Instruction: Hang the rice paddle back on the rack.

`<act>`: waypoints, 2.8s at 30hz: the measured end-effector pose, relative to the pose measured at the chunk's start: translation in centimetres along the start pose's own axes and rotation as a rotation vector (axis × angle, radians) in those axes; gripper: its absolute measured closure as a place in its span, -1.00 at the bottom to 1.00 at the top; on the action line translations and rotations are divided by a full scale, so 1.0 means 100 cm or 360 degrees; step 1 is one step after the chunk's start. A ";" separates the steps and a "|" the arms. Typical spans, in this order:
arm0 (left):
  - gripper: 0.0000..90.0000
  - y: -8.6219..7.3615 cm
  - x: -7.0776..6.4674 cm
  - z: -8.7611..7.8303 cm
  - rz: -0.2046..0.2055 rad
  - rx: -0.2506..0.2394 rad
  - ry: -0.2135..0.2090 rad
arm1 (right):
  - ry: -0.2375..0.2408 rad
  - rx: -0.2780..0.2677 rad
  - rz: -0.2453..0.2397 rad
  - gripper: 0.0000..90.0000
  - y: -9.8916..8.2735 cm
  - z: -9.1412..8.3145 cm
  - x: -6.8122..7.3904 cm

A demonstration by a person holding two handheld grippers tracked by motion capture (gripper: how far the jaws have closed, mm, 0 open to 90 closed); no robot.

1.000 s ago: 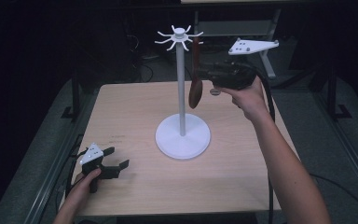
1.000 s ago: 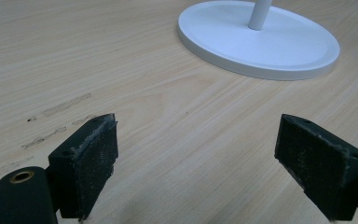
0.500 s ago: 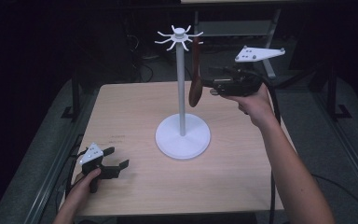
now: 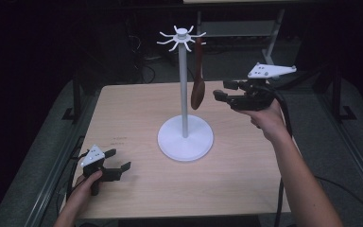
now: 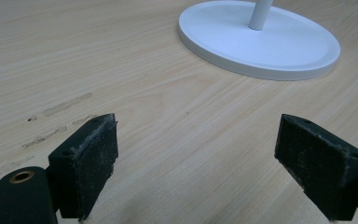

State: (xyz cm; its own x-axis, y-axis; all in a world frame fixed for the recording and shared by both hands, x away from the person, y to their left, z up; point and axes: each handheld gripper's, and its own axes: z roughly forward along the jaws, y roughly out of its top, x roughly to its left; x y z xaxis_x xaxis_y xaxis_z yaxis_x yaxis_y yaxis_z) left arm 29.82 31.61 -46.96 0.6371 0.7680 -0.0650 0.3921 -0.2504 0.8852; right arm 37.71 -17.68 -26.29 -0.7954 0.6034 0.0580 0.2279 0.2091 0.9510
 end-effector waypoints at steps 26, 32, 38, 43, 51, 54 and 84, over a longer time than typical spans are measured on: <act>-0.71 0.000 0.001 -0.001 -0.0003 0.0000 0.0004 | -0.0082 0.0130 0.0080 -0.22 -0.094 -0.024 -0.007; -0.71 0.000 0.000 0.000 -0.0026 -0.0011 0.0000 | -0.0105 0.0150 0.0108 -0.27 -0.111 -0.030 -0.006; -0.71 0.000 0.000 -0.001 -0.0022 -0.0006 0.0001 | -0.0155 0.0175 0.0145 -0.38 -0.130 -0.036 -0.007; -0.71 0.000 0.000 -0.001 -0.0023 -0.0006 0.0001 | -0.0191 0.0229 0.0148 -0.43 -0.144 -0.038 -0.008; -0.71 -0.001 0.000 -0.002 0.0009 0.0005 0.0007 | -0.0261 0.0318 0.0187 -0.48 -0.176 -0.040 -0.008; -0.71 -0.001 0.001 -0.002 0.0014 0.0009 0.0000 | -0.0279 0.0347 0.0198 -0.48 -0.185 -0.040 -0.006; -0.71 -0.001 0.000 -0.002 0.0029 0.0012 -0.0015 | -0.0377 0.0374 0.0248 -0.66 -0.231 -0.052 -0.005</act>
